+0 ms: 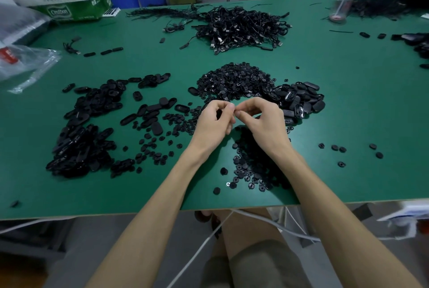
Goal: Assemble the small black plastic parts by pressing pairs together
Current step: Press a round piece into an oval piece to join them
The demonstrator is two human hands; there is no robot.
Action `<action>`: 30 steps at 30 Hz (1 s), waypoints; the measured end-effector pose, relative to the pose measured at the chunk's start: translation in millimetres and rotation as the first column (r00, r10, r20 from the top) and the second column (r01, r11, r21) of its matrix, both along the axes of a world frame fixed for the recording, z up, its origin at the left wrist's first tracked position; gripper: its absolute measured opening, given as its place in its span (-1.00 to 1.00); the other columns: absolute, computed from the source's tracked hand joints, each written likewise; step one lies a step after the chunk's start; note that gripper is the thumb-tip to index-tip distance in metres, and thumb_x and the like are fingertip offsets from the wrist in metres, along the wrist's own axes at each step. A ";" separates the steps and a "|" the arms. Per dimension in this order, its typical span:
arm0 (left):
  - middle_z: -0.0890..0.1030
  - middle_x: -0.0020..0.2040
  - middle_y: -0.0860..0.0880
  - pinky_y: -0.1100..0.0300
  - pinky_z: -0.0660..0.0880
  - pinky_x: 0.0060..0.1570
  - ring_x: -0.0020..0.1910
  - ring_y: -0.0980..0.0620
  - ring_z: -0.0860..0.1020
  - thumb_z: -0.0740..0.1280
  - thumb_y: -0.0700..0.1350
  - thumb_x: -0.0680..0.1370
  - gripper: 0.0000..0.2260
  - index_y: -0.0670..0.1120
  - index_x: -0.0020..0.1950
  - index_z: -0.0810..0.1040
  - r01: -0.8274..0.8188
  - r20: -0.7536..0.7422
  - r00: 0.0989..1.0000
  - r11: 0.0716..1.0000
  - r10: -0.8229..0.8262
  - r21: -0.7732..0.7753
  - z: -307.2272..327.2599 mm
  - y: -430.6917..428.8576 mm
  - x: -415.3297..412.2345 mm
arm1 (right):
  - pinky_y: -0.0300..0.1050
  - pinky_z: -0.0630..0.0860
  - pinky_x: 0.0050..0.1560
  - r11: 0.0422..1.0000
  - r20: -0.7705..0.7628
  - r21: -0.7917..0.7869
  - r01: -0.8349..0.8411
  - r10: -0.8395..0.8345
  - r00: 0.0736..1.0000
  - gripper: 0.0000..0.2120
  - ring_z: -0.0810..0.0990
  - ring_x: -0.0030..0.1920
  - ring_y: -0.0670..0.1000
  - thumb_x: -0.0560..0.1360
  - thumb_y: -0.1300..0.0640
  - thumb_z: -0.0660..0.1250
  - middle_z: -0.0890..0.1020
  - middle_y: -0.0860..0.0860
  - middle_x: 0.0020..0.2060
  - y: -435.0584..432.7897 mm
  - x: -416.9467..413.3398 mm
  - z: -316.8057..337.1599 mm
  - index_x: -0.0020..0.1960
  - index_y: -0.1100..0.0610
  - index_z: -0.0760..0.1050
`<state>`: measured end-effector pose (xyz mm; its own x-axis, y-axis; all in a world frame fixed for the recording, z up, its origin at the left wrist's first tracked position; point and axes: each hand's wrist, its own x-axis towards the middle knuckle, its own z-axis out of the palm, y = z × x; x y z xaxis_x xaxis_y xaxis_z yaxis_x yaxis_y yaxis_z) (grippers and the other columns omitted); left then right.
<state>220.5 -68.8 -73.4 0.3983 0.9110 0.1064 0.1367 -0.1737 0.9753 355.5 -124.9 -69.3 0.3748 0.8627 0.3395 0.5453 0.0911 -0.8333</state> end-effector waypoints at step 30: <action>0.65 0.15 -0.16 0.16 0.65 0.08 0.00 -0.09 0.74 0.43 -0.39 0.56 -0.70 -0.25 0.29 0.60 0.018 0.179 0.984 0.998 -0.008 -0.052 1.6 -4.7 -8.4 | -0.39 0.46 -0.23 0.998 -0.381 0.021 -0.054 0.058 0.923 -0.96 0.58 -0.29 -0.22 0.50 0.24 0.50 0.70 -0.11 -0.31 1.6 6.5 -3.7 -0.06 0.14 0.70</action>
